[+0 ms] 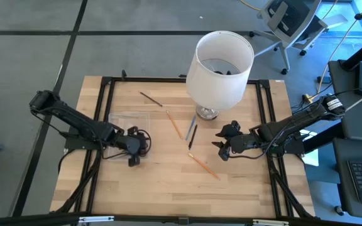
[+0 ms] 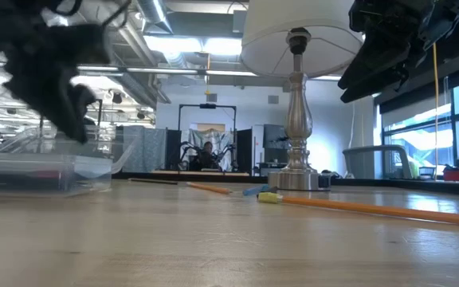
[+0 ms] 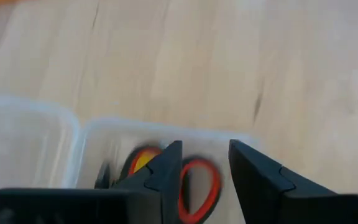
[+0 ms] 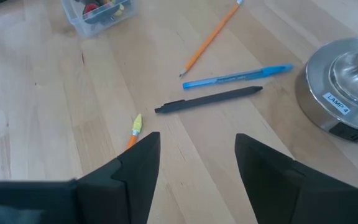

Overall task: Pick & place school supplies into a supply box
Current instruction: Put the yellow pencil into the transparent supply box

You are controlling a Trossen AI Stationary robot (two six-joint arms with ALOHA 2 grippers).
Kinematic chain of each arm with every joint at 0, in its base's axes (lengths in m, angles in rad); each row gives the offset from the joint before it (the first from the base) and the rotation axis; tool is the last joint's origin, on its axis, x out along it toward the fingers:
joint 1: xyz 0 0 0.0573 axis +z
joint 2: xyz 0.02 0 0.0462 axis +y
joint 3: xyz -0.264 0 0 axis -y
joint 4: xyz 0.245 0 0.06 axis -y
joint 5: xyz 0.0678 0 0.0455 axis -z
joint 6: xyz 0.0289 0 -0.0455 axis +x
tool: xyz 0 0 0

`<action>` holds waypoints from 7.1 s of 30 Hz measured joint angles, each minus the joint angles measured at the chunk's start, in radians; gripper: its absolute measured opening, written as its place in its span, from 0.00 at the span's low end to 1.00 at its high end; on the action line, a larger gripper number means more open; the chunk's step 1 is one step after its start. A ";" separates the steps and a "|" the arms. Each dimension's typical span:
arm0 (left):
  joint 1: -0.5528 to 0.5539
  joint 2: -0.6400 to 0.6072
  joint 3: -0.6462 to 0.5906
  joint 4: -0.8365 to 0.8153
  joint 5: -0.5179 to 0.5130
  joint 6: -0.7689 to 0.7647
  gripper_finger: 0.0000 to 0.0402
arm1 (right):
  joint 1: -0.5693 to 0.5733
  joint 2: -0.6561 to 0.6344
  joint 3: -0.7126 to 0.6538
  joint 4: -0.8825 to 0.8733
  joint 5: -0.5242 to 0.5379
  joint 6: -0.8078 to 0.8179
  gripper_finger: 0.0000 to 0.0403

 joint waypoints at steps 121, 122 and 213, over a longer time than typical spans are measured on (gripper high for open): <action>0.046 -0.022 0.057 0.571 -0.161 0.287 0.32 | -0.113 0.865 1.206 -0.607 -0.379 -0.504 0.09; 0.046 -0.035 0.057 0.570 -0.160 0.294 0.32 | -0.113 0.865 1.247 -0.634 -0.378 -0.521 0.09; -0.006 -0.105 0.058 0.436 -0.292 0.270 0.03 | -0.130 0.843 1.637 -0.995 -0.270 -0.572 0.41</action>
